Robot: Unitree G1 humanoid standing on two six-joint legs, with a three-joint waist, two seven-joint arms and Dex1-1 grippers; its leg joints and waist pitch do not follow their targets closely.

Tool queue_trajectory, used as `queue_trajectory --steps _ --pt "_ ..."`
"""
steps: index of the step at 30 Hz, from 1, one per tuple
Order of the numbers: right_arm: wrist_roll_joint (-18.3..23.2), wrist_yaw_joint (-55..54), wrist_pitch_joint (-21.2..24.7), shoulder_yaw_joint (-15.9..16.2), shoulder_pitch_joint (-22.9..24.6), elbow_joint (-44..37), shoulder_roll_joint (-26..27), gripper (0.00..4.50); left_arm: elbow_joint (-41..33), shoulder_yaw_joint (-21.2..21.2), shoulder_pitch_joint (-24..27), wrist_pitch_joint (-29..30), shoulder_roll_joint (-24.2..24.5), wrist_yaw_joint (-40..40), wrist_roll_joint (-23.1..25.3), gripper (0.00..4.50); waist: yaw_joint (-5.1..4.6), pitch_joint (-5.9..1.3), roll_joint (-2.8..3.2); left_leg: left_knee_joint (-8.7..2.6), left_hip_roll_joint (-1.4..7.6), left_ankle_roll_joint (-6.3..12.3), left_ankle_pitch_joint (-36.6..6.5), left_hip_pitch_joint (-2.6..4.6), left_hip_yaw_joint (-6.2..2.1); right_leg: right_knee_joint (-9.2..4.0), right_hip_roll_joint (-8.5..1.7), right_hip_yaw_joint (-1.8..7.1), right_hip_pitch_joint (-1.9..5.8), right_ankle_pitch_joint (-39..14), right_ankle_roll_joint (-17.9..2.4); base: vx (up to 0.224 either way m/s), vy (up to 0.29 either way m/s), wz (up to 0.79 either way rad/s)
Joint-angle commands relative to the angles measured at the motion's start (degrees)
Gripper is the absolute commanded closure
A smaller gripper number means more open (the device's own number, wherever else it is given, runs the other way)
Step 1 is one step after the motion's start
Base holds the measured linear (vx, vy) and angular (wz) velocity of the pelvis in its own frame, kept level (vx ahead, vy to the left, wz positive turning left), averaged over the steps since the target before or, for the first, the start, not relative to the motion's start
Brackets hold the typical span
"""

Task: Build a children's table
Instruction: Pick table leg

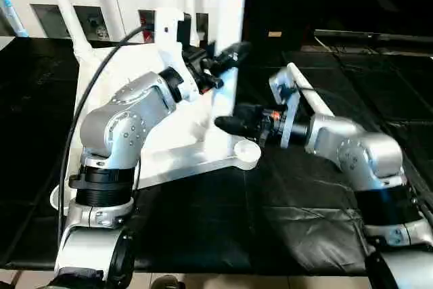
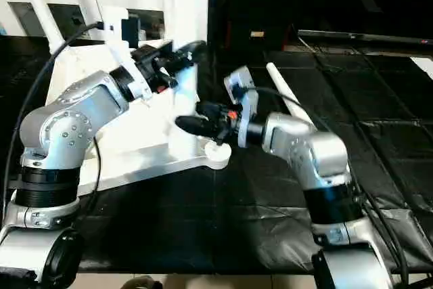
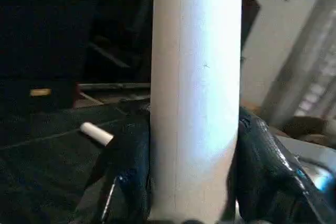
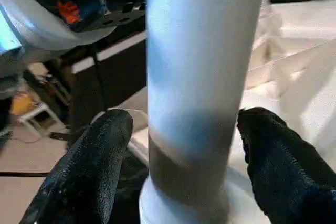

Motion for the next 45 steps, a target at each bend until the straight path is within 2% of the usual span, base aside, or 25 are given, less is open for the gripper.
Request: queue_trajectory --steps 1,4,5,7,11,22,28,32,40,45 --pt "0.6 0.8 1.1 -0.5 -1.0 1.0 -0.1 0.98 -2.1 -0.9 -1.3 0.8 0.3 -1.4 -1.1 2.7 0.23 -4.68 -0.53 -3.31 2.47 0.59 -5.9 0.93 -0.88 -3.86 -5.41 3.43 3.42 -10.1 -7.6 0.0 0.0 0.0" --pt "0.1 1.4 1.6 0.9 -1.0 1.2 -0.5 0.98 -2.6 -1.2 -1.3 1.3 0.5 -2.2 -1.5 2.7 0.29 -4.59 -0.54 -3.37 2.42 0.23 -6.2 0.93 -0.87 -4.04 -5.38 3.42 3.4 -11.3 -7.2 0.0 0.0 0.0" --pt "-0.1 2.0 1.8 1.6 -0.9 1.1 -0.9 0.98 -2.6 -1.2 -1.4 1.4 0.6 -2.3 -1.7 2.7 0.27 -4.52 -0.77 -3.42 2.42 0.16 -6.5 0.92 -0.85 -4.16 -5.36 3.42 3.39 -12.1 -6.6 0.0 0.0 0.0" --pt "0.0 2.3 1.7 2.2 -0.8 1.1 -1.2 0.98 -2.6 -1.2 -1.5 1.5 0.8 -2.5 -1.9 2.7 0.34 -4.53 -0.68 -3.42 2.4 -0.05 -6.6 0.92 -0.88 -4.22 -5.42 3.45 3.39 -13.0 -5.8 0.0 0.0 0.0" --pt "-0.4 2.6 1.9 2.3 -0.9 1.1 -1.4 0.98 -3.2 -1.0 -1.4 2.8 1.0 -3.5 -3.1 2.7 0.32 -4.51 -0.75 -3.45 2.4 -0.35 -6.6 0.96 -0.87 -4.14 -5.37 3.45 3.29 -13.2 -5.8 0.0 0.0 0.0" --pt "0.4 3.6 1.8 2.5 -0.6 0.7 -1.2 2.09 -4.2 -0.8 -1.2 4.6 0.9 -4.4 -5.4 2.7 0.36 -4.56 -0.64 -3.43 2.41 -0.24 -6.5 0.97 -0.89 -4.14 -5.34 3.46 3.32 -12.6 -6.0 0.0 0.0 0.0" --pt "0.1 4.2 1.4 2.6 -0.1 0.4 -1.2 2.27 -4.1 0.4 -1.6 5.6 -0.2 -4.2 -7.6 2.7 0.36 -4.61 -0.6 -3.39 2.38 -0.2 -6.3 0.86 -0.89 -4.0 -5.32 3.44 3.39 -11.6 -6.4 0.0 0.0 0.0" --pt "0.1 4.5 1.2 2.7 0.0 0.6 -1.5 2.48 -4.1 0.6 -1.8 6.0 -0.3 -4.4 -7.9 2.7 0.38 -4.56 -0.6 -3.42 2.4 -0.21 -6.6 0.91 -0.92 -4.2 -5.34 3.41 3.35 -13.0 -5.8 0.0 0.0 0.0" --pt "0.2 4.8 1.0 2.8 0.3 0.6 -1.6 2.55 -5.0 2.2 -1.9 8.1 -1.0 -3.9 -10.6 2.7 0.38 -4.58 -0.66 -3.35 2.34 -0.15 -6.4 0.87 -0.86 -4.09 -5.31 3.42 3.39 -12.1 -6.2 0.0 0.0 0.0" --pt "0.2 4.9 0.5 2.7 0.5 0.6 -1.4 2.55 -5.1 2.6 -1.8 7.7 -0.8 -3.4 -9.8 2.7 0.43 -4.6 -0.55 -3.37 2.39 -0.13 -6.5 0.94 -0.92 -4.17 -5.29 3.44 3.33 -12.5 -5.9 0.0 0.0 0.0"
